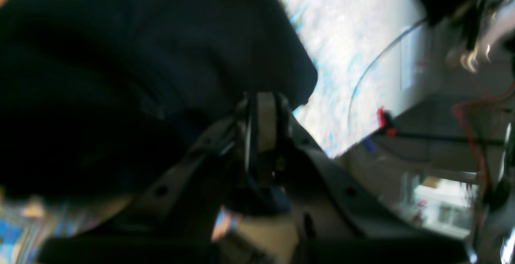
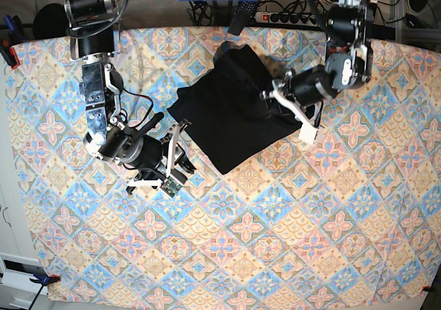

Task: Fold the T-shirt properly
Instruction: 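Grasp the folded bundle with both grippers and square its edges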

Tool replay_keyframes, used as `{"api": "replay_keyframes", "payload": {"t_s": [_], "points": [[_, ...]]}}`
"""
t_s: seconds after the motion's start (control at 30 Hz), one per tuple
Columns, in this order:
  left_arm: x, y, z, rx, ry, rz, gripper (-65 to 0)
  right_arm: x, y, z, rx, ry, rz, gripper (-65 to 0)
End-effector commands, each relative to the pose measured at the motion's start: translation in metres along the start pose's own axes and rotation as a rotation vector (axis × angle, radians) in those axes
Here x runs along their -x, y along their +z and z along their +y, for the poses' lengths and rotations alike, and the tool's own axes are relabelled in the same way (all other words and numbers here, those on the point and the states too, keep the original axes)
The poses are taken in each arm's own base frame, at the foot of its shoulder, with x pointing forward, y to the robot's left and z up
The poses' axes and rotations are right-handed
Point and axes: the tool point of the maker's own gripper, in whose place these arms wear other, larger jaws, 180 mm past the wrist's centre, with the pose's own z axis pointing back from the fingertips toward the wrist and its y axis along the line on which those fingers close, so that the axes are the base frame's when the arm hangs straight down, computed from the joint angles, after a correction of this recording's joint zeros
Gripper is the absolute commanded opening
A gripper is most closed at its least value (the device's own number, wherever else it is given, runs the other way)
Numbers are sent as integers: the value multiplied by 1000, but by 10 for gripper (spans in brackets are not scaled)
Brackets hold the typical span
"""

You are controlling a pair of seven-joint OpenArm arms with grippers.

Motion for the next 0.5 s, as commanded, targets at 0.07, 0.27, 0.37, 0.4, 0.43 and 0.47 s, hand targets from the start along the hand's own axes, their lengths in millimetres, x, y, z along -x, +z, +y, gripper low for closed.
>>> {"api": "replay_keyframes", "payload": {"t_s": [0.07,0.27,0.37,0.4,0.43,0.47], "points": [[17,-21,1,21,31,87,-631,-17,6,-12,30,18,-49,-523],[65,-12,42,-115,-51,248,-631,-16,5,-8,19,24,-46,-523],[81,7,69,-187,-67,295,-632,-18,2,0,-2,39,-44,-523],[83,13,76,-206,-73,307,-632,-19,-1,7,-21,52,-42,-523],[82,19,82,-222,-85,312,-632,-20,-4,16,-43,68,-38,-523],[80,23,81,-222,-102,310,-633,-21,-7,25,-67,85,-36,-523]]}}
